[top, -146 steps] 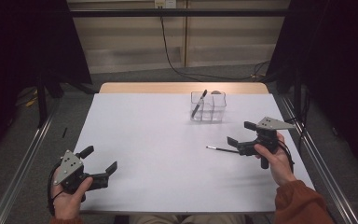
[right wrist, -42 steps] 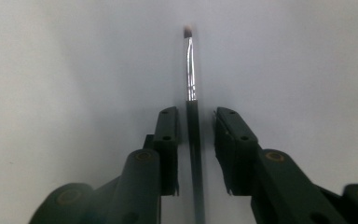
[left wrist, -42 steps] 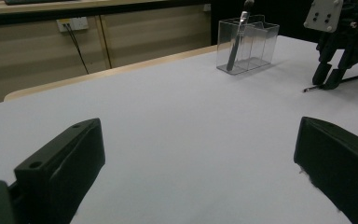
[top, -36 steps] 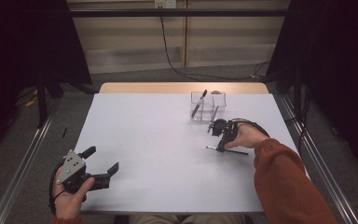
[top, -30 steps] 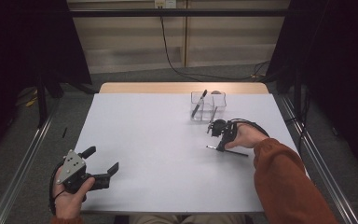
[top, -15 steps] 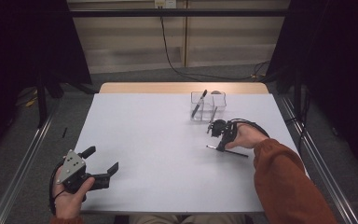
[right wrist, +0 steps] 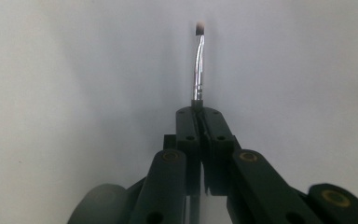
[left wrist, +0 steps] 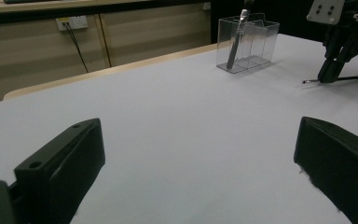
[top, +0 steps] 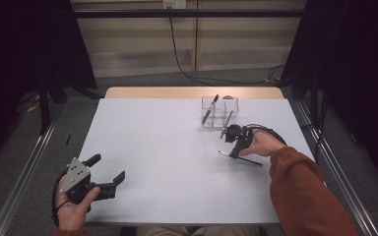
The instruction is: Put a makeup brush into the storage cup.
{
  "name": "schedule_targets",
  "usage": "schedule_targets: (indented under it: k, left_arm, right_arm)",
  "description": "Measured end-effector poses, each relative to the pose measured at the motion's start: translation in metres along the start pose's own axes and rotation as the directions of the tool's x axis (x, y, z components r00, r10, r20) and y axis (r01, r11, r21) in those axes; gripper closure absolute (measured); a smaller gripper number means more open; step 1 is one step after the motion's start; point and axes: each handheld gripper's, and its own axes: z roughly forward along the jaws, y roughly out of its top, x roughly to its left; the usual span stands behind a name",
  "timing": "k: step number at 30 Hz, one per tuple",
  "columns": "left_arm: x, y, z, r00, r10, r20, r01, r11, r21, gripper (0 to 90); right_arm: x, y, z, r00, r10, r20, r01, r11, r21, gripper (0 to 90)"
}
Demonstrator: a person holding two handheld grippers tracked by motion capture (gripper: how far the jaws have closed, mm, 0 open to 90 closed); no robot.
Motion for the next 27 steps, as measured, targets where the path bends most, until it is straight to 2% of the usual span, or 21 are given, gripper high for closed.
schedule_targets:
  k: [3,7,15,19,21,26,27]
  left_arm:
    - [0.000,0.000,0.000,1.0000,0.000,0.000,0.000,1.0000,0.000,1.9]
    - [0.000,0.000,0.000,1.0000,0.002,-0.001,-0.002,1.0000,0.002,1.9]
    - [0.000,0.000,0.000,1.0000,-0.002,-0.001,0.002,1.0000,0.000,1.9]
    - [0.000,0.000,0.000,1.0000,-0.002,0.000,0.002,1.0000,0.000,1.9]
    - [0.000,0.000,0.000,1.0000,-0.001,-0.002,0.001,1.0000,0.000,1.9]
    - [0.000,0.000,0.000,1.0000,-0.003,-0.001,0.003,1.0000,0.001,1.9]
    - [0.000,0.000,0.000,1.0000,0.000,-0.001,0.000,1.0000,0.001,1.9]
  right_arm:
    - [-0.001,-0.003,-0.004,1.0000,-0.002,0.006,0.003,1.000,-0.019,86.2]
    - [0.000,-0.006,-0.011,0.9996,0.017,0.021,-0.016,0.999,-0.039,86.2]
    - [-0.002,-0.013,-0.024,0.9987,0.042,0.030,-0.038,0.993,-0.113,86.2]
    - [-0.002,-0.015,-0.032,0.9972,0.065,0.037,-0.058,0.982,-0.178,86.1]
    - [-0.003,-0.017,-0.035,0.9951,0.092,0.037,-0.083,0.977,-0.195,86.2]
    - [-0.003,-0.023,-0.037,0.9862,0.161,0.038,-0.145,0.952,-0.268,86.1]
    - [-0.003,-0.024,-0.036,0.9859,0.160,0.048,-0.141,0.950,-0.280,86.1]
